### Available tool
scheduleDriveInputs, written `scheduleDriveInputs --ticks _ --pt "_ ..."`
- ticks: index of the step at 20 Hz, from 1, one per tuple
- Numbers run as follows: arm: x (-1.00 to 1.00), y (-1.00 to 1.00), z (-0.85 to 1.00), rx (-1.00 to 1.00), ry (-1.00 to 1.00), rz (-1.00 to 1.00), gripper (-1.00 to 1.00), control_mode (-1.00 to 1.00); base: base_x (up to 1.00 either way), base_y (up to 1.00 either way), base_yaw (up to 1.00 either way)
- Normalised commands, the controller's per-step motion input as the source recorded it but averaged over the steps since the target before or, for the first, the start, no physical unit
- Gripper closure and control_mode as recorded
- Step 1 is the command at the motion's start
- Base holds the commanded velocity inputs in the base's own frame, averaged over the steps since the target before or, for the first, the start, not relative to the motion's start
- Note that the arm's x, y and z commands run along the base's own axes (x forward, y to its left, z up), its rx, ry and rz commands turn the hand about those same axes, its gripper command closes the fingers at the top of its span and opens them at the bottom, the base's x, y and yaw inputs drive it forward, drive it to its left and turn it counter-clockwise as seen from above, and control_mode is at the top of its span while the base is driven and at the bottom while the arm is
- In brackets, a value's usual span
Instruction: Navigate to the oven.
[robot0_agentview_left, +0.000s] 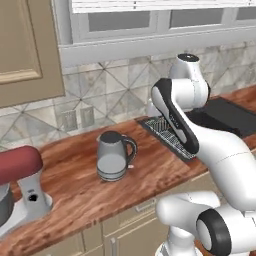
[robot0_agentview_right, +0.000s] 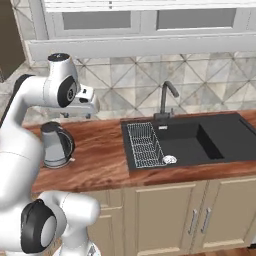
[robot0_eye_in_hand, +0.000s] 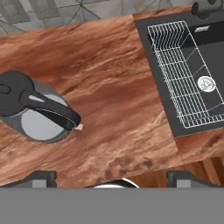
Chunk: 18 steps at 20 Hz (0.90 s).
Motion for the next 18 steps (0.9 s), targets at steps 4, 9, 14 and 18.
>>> scheduleDriveInputs --ticks 4,9,14,18 --pt "0.00 0.00 0.00 0.00 0.00 0.00 -1.00 1.00 0.00 -0.29 -0.64" --pt "0.00 0.00 0.00 0.00 0.00 0.00 -1.00 1.00 0.05 -0.21 -0.69" --pt "0.00 0.00 0.00 0.00 0.00 0.00 -1.00 1.00 0.27 -0.13 -0.77" --pt "0.00 0.00 0.00 0.00 0.00 0.00 -1.00 1.00 0.36 -0.23 -0.77"
